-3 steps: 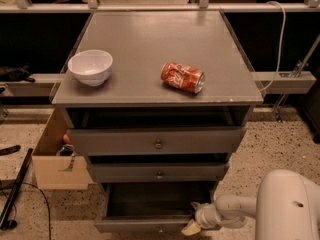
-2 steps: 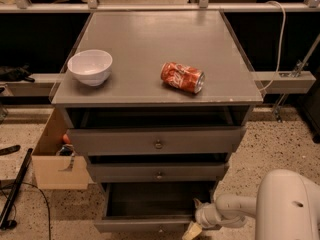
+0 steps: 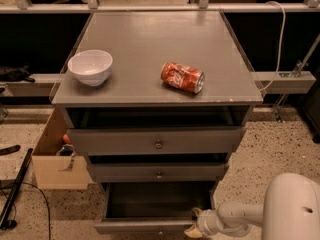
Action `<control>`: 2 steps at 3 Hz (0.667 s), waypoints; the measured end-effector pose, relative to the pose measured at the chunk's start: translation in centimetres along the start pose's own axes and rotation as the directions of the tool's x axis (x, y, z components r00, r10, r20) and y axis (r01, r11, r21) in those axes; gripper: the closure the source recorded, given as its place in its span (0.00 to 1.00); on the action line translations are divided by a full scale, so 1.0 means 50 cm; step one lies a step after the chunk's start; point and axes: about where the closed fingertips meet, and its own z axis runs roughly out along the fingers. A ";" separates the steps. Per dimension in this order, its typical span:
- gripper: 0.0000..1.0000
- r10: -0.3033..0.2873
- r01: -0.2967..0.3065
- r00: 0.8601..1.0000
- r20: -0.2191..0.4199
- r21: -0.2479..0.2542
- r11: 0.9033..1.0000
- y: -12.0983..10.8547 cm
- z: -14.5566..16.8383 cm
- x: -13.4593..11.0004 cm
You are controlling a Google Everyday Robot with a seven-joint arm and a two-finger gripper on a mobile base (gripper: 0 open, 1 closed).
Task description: Open bottom drawer
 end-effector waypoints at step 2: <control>0.70 0.000 0.000 1.000 0.000 0.000 1.000 -0.005 -0.004 -0.005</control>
Offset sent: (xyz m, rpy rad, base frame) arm 0.0026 -0.0001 0.0025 0.0000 0.0000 0.0000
